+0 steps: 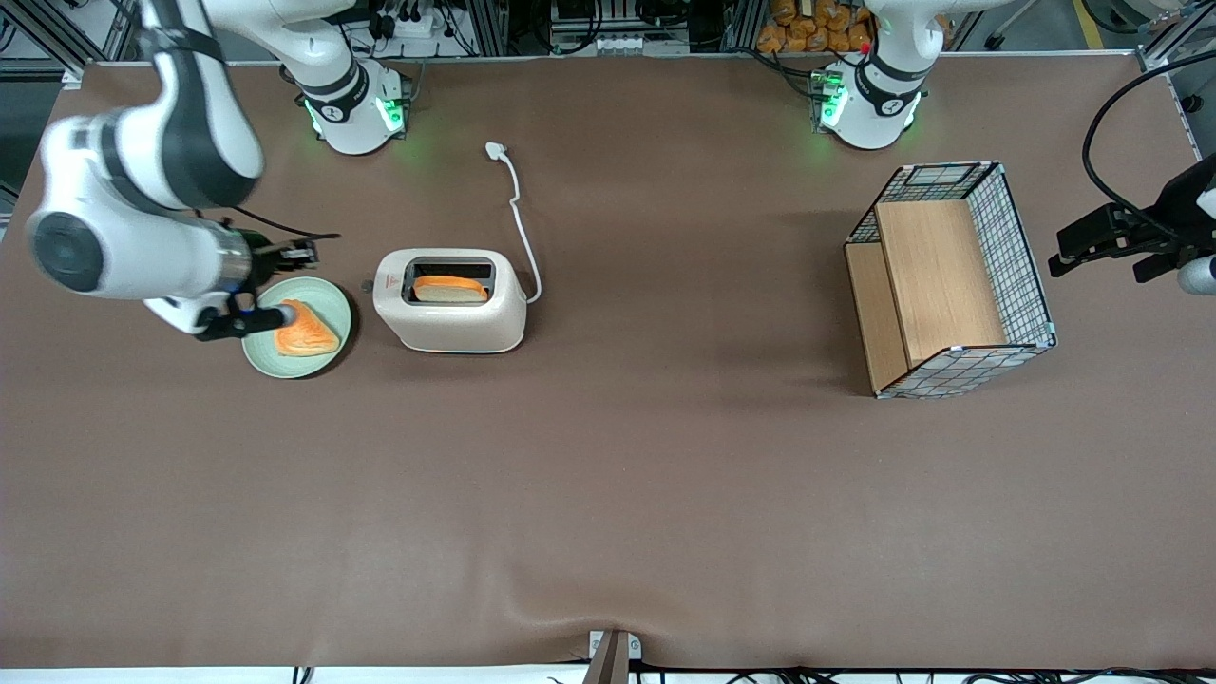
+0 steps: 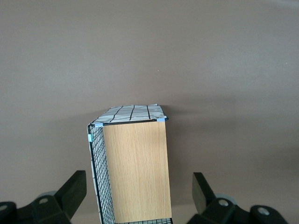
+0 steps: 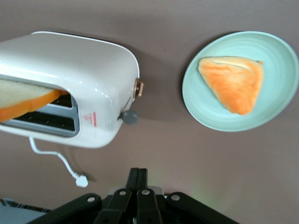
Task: Press toaster button with right arm
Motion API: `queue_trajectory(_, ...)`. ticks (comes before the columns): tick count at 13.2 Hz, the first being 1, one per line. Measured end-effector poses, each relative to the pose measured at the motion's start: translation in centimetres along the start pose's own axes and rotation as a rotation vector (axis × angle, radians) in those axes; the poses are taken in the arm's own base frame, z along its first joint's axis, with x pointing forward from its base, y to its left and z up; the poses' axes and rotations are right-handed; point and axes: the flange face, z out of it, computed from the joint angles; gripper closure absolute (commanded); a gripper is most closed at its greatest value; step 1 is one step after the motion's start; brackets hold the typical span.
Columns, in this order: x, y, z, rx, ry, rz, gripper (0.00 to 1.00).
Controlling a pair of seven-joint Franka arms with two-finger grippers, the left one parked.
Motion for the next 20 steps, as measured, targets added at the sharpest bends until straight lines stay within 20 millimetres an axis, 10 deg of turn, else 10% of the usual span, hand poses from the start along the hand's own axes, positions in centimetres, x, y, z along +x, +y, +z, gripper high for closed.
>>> queue_trajectory(5, 0.7, 0.2, 4.4, -0.009, 0.012, 0.005, 1.0)
queue_trajectory(20, 2.1, -0.1, 5.5, -0.005, 0.066, 0.006, 0.99)
